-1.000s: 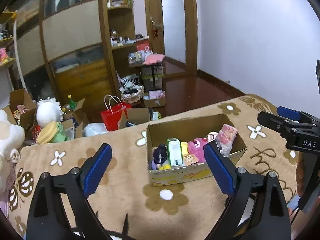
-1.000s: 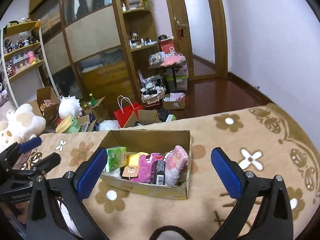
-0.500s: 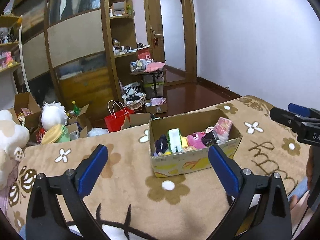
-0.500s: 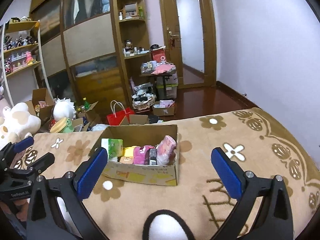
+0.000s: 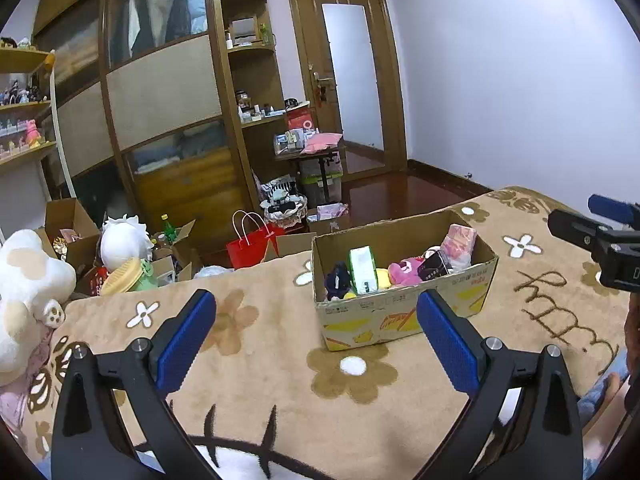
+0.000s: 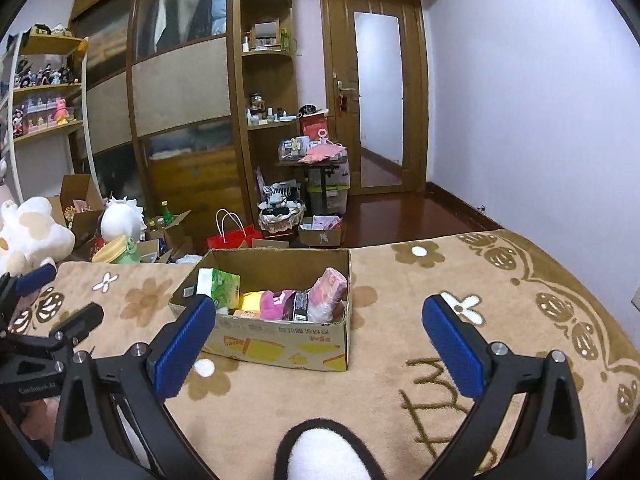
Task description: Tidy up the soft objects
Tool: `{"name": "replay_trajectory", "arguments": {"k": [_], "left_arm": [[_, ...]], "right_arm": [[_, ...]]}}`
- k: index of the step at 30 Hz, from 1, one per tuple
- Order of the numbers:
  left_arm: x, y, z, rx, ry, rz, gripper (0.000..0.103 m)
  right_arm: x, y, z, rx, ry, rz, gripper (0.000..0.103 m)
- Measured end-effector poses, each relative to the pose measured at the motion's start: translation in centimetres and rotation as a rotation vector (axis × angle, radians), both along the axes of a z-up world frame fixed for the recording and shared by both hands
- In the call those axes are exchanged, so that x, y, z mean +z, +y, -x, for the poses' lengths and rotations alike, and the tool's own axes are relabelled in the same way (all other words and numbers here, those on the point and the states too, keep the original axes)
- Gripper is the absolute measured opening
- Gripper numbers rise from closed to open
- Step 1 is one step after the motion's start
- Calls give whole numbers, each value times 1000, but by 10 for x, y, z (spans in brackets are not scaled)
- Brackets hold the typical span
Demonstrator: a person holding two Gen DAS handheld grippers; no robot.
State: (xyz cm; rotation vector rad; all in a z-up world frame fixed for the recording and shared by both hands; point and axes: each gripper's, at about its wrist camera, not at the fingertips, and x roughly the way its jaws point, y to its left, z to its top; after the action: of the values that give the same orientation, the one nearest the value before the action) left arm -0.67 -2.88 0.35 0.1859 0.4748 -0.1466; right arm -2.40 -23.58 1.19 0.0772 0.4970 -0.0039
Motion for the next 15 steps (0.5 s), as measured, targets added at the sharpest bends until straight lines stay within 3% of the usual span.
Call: {"name": "replay_trajectory", "arguments": {"k": [15], "left_arm": [[-4,10,-6,14,17,50,100]], "right_arm": [[-12,0,-3,6,22,2,103]]}}
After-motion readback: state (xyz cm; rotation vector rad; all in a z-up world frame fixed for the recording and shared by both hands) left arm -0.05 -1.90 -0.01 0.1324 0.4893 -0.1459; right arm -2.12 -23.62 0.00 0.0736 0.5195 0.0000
